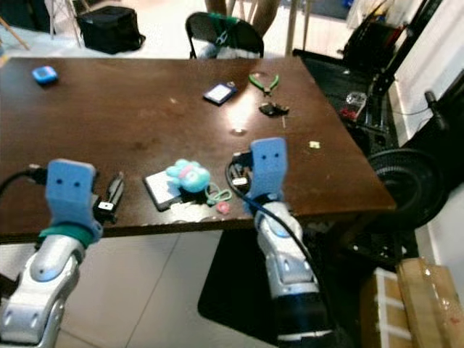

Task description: Hang keys on a hook

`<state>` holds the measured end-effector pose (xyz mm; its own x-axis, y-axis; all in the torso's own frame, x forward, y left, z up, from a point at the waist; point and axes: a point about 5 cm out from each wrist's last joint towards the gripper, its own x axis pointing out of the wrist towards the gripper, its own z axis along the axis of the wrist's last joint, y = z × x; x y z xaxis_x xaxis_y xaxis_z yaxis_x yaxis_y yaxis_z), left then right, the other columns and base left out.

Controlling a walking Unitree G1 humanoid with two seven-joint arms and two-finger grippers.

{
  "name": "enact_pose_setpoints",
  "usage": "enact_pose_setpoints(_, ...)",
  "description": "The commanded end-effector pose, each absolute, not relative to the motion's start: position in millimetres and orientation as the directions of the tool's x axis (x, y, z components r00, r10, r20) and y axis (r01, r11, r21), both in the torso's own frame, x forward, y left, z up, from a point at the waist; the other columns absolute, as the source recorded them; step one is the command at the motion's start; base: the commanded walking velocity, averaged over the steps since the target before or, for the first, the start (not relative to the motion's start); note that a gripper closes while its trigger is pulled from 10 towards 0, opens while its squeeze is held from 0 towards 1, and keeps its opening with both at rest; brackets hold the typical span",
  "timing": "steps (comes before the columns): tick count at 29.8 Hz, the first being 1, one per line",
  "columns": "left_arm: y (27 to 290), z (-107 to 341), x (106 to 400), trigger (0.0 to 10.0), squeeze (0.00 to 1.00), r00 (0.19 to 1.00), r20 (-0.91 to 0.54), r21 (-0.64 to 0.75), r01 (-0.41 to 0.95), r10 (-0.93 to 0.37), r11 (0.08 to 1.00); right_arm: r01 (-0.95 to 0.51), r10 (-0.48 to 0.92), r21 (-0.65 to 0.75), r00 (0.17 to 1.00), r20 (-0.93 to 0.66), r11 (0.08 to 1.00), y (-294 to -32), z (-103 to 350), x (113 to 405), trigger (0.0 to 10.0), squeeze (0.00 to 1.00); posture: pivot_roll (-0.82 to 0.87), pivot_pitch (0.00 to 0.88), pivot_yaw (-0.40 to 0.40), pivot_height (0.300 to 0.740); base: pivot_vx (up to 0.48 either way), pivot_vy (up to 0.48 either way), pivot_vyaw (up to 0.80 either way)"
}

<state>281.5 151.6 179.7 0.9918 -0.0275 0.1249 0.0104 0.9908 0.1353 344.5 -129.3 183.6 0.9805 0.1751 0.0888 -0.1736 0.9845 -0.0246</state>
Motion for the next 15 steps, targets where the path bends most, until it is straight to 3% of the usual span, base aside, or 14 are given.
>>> enact_pose_setpoints(1, 151.4, 176.2, 281.3, 10.0, 0.00, 0.994, 0.110, 0.139, 0.014, -0.029, 0.990, -0.164, 0.165, -0.013, 0.983, 0.081, 0.986, -131.8, 180.9, 343.8, 10.0, 0.00, -0.04, 0.059, 0.044, 0.740, 0.330, 0.000, 0.00)
enact_pose_setpoints(6, 151.5, 176.1, 281.3, 10.0, 0.00, 0.994, 0.110, 0.139, 0.014, -0.029, 0.990, -0.165, 0.165, -0.013, 0.983, 0.080, 0.986, -131.7, 180.8, 343.8, 10.0, 0.00, -0.04, 0.059, 0.044, 0.740, 0.318, 0.000, 0.00)
enact_pose_setpoints(15, 151.6, 174.5, 282.0, 10.0, 0.00, 0.995, 0.086, 0.128, 0.040, -0.051, 0.991, -0.175, 0.175, -0.013, 0.981, 0.086, 0.985, -130.7, 181.6, 343.6, 10.0, 0.00, -0.04, 0.062, 0.047, 0.740, 0.000, 0.000, 0.00)
